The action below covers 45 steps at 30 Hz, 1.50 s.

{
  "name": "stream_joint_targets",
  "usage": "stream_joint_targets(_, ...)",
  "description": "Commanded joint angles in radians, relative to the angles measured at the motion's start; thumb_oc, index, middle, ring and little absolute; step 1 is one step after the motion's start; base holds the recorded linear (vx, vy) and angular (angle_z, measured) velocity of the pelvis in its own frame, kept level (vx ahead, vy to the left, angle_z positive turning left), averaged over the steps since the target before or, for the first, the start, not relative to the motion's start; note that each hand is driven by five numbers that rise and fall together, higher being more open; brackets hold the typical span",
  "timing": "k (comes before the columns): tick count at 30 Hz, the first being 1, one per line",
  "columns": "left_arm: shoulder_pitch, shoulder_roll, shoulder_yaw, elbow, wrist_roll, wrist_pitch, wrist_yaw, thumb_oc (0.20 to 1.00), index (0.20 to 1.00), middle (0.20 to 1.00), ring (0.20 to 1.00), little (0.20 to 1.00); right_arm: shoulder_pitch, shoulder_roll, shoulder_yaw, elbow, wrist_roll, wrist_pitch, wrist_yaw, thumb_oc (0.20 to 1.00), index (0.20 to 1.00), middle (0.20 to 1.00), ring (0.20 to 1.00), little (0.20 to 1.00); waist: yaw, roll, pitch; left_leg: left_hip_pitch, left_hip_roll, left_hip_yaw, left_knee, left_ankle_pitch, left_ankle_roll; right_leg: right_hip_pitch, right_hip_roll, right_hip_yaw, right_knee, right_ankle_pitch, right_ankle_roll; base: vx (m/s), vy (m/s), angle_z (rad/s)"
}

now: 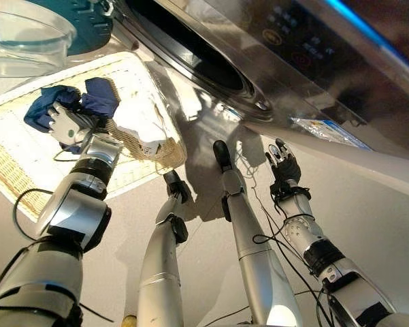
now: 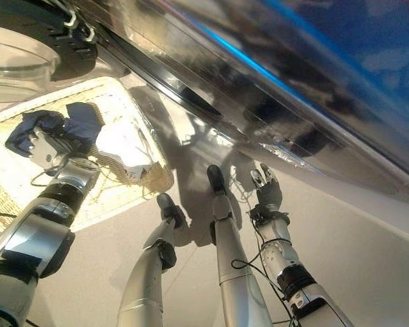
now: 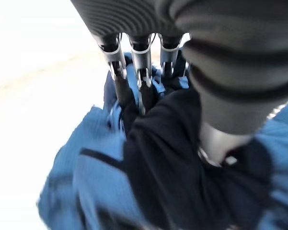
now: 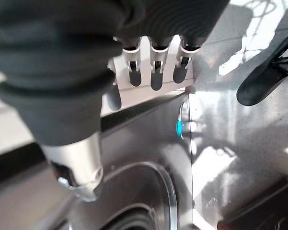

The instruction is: Put the clothes into the washing machine.

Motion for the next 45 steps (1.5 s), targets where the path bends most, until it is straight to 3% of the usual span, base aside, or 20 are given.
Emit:
stream_joint_targets(1,0.016,0.045,-0.003,0.043,0.112,0.098,-0.115,0.2,0.2,0.2,0.2,0.2,0.044,-0.008,0.014,-0.064,-0.007,-0.017,0.029,1.0,1.0,1.0,1.0,1.0,-0.003,-0.054,-0.015,-0.014,-0.035,-0.028,0.159,-0.106,-0.033,0.026,0.022,-0.081,-0.052,-0.001,0.001,-0.01,0.045,-0.04)
stream_joint_targets(3,0.024,0.039,-0.018,0.054,0.137,0.079,-0.144,0.2,0.2,0.2,0.2,0.2,0.03,-0.007,0.018,-0.058,-0.036,-0.015,0.025,1.0,1.0,1.0,1.0,1.0,0.002,-0.051,-0.015,-0.005,-0.039,-0.032,0.147,-0.098,-0.034,0.034,0.023,-0.08,-0.057,0.0,0.002,-0.02,0.053,-0.03)
stream_joint_targets(7,0.035,0.026,-0.002,0.063,0.085,-0.012,-0.092,0.2,0.2,0.2,0.2,0.2,0.007,-0.004,0.028,-0.059,-0.051,-0.008,0.015,1.0,1.0,1.0,1.0,1.0,0.017,-0.05,-0.015,0.008,-0.043,-0.046,0.116,-0.077,-0.032,0.046,0.034,-0.083,-0.057,-0.004,-0.003,-0.02,0.005,0.0)
stream_joint_targets(10,0.041,0.021,0.03,0.049,0.017,-0.111,-0.036,0.2,0.2,0.2,0.2,0.2,-0.006,0.001,0.032,-0.06,-0.078,0.0,0.002,1.0,1.0,1.0,1.0,1.0,0.031,-0.049,-0.015,0.021,-0.045,-0.059,0.089,-0.058,-0.032,0.057,0.043,-0.087,-0.058,-0.009,-0.006,-0.05,-0.028,0.03)
stream_joint_targets(11,0.051,0.012,0.08,0.013,-0.074,-0.217,0.025,0.2,0.2,0.2,0.2,0.2,-0.009,0.013,0.034,-0.077,-0.125,0.005,-0.02,1.0,1.0,1.0,1.0,1.0,0.044,-0.047,-0.015,0.035,-0.045,-0.068,0.064,-0.042,-0.032,0.07,0.049,-0.093,-0.06,-0.013,-0.007,-0.06,-0.066,0.08)
stream_joint_targets(13,0.07,0.004,0.144,-0.034,-0.021,-0.266,0.044,0.2,0.2,0.2,0.2,0.2,-0.005,0.025,0.034,-0.103,-0.162,0.014,-0.034,1.0,1.0,1.0,1.0,1.0,0.062,-0.043,-0.015,0.056,-0.043,-0.078,0.031,-0.025,-0.033,0.09,0.057,-0.103,-0.061,-0.023,-0.008,-0.08,-0.117,0.12)
stream_joint_targets(19,0.126,0.016,0.153,-0.149,0.053,-0.263,0.052,0.2,0.2,0.2,0.2,0.2,-0.006,0.032,0.041,-0.158,-0.297,0.03,-0.07,1.0,1.0,1.0,1.0,1.0,0.103,-0.028,-0.015,0.107,-0.043,-0.103,-0.044,0.025,-0.037,0.145,0.065,-0.134,-0.068,-0.033,-0.01,-0.07,-0.099,0.18)
stream_joint_targets(24,0.278,0.03,0.225,-0.309,0.068,-0.297,0.058,0.2,0.2,0.2,0.2,0.2,-0.03,0.006,0.06,-0.235,-0.533,0.06,-0.082,1.0,1.0,1.0,1.0,1.0,0.18,0.005,-0.015,0.184,-0.033,-0.137,-0.148,0.089,-0.05,0.241,0.057,-0.197,-0.055,-0.078,-0.013,-0.08,-0.121,0.28)
stream_joint_targets(28,0.342,0.039,0.258,-0.393,0.046,-0.33,0.026,0.2,0.2,0.2,0.2,0.2,-0.073,-0.018,0.076,-0.275,-0.651,0.105,-0.086,1.0,1.0,1.0,1.0,1.0,0.225,0.019,-0.015,0.219,-0.033,-0.165,-0.163,0.099,-0.059,0.29,0.041,-0.23,-0.037,-0.11,-0.013,-0.07,-0.104,0.31)
stream_joint_targets(29,0.379,0.034,0.28,-0.438,0.035,-0.368,-0.008,0.2,0.2,0.2,0.2,0.2,-0.104,-0.026,0.081,-0.279,-0.696,0.13,-0.079,1.0,1.0,1.0,1.0,1.0,0.253,0.025,-0.015,0.241,-0.033,-0.185,-0.167,0.1,-0.062,0.319,0.032,-0.248,-0.025,-0.129,-0.014,-0.05,-0.105,0.25)
stream_joint_targets(31,0.396,0.03,0.292,-0.46,0.035,-0.385,-0.03,0.2,0.2,0.2,0.2,0.2,-0.119,-0.027,0.087,-0.281,-0.721,0.145,-0.075,1.0,1.0,1.0,1.0,1.0,0.264,0.029,-0.015,0.247,-0.032,-0.192,-0.17,0.107,-0.064,0.329,0.029,-0.259,-0.024,-0.129,-0.015,-0.05,-0.083,0.25)
stream_joint_targets(35,0.497,0.002,0.341,-0.618,-0.051,-0.487,-0.205,0.2,0.2,0.2,0.2,0.2,-0.168,-0.033,0.112,-0.286,-0.829,0.209,-0.032,1.0,1.0,1.0,1.0,1.0,0.313,0.039,-0.015,0.287,-0.037,-0.22,-0.171,0.105,-0.066,0.385,0.006,-0.306,-0.012,-0.153,-0.014,-0.05,-0.128,0.36)
stream_joint_targets(37,0.551,-0.019,0.348,-0.748,-0.099,-0.51,-0.344,0.2,0.2,0.2,0.2,0.2,-0.195,-0.029,0.126,-0.282,-0.91,0.242,-0.008,1.0,1.0,1.0,1.0,1.0,0.344,0.046,-0.015,0.308,-0.047,-0.237,-0.165,0.096,-0.064,0.412,-0.008,-0.332,0.0,-0.169,-0.011,-0.02,-0.11,0.28)
stream_joint_targets(39,0.572,-0.027,0.353,-0.804,-0.124,-0.521,-0.41,0.2,0.2,0.2,0.2,0.2,-0.212,-0.029,0.131,-0.279,-0.948,0.26,0.01,1.0,1.0,1.0,1.0,1.0,0.355,0.052,-0.015,0.306,-0.051,-0.244,-0.166,0.104,-0.063,0.416,-0.01,-0.342,-0.004,-0.162,-0.012,-0.03,-0.081,0.31)
stream_joint_targets(40,0.596,-0.028,0.346,-0.882,-0.184,-0.532,-0.511,0.2,0.2,0.2,0.2,0.2,-0.233,-0.034,0.144,-0.274,-1.011,0.283,0.038,1.0,1.0,1.0,1.0,1.0,0.37,0.057,-0.015,0.318,-0.057,-0.254,-0.161,0.096,-0.061,0.431,-0.018,-0.352,0.007,-0.176,-0.01,-0.03,-0.069,0.33)
stream_joint_targets(45,0.622,-0.021,0.323,-1.048,-0.341,-0.561,-0.756,0.2,0.2,0.2,0.2,0.2,-0.29,-0.071,0.196,-0.253,-1.074,0.324,0.128,1.0,1.0,1.0,1.0,1.0,0.4,0.072,-0.015,0.335,-0.07,-0.267,-0.158,0.095,-0.053,0.459,-0.031,-0.378,0.011,-0.179,-0.006,-0.01,-0.055,0.19)
